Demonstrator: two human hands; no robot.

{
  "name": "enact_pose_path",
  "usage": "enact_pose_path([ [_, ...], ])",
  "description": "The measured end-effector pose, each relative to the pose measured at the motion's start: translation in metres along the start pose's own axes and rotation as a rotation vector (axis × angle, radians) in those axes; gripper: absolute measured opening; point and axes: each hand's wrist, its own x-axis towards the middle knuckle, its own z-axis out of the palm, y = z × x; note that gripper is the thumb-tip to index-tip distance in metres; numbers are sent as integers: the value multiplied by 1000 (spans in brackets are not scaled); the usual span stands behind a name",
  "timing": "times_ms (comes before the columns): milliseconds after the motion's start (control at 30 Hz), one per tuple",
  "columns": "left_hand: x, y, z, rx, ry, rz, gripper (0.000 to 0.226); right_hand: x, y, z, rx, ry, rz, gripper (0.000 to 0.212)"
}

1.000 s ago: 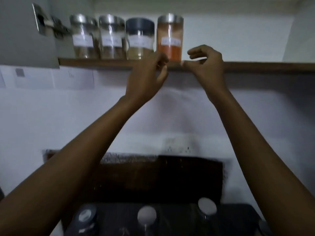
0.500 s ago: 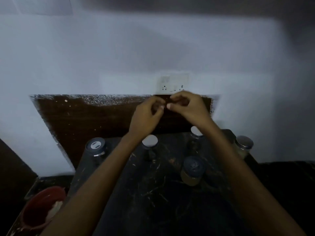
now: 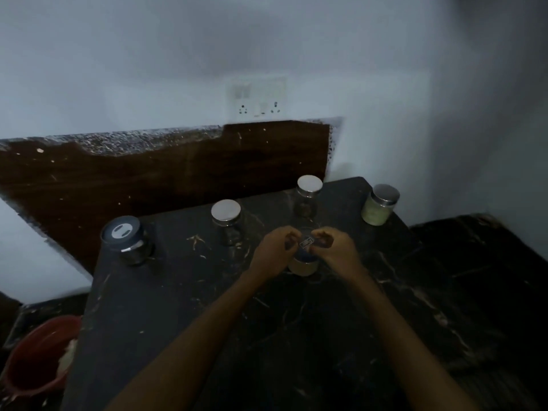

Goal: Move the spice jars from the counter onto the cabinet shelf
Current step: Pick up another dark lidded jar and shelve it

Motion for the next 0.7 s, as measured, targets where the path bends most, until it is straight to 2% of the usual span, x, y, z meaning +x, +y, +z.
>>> enact_pose_path([
  [200,12,-24,26,116,28,-104,36,14,40,9,-69,64,-21,50],
  [300,20,-37,36,166,58,-233,68,27,57,18,-69,44,5,73],
  [400,31,-51,43,112,-86,-370,96,36,70,26,-47,-50,76,96],
  [467,37,-54,47,52,-161,-354,95,41,77,31,38,-108,101,108],
  [533,39,-53,50,-30,-147,-319,80,44,81,35,92,-131,120,115],
  [700,41,-52,47,-96,-106,-273,74,51,77,35,95,-97,110,113],
])
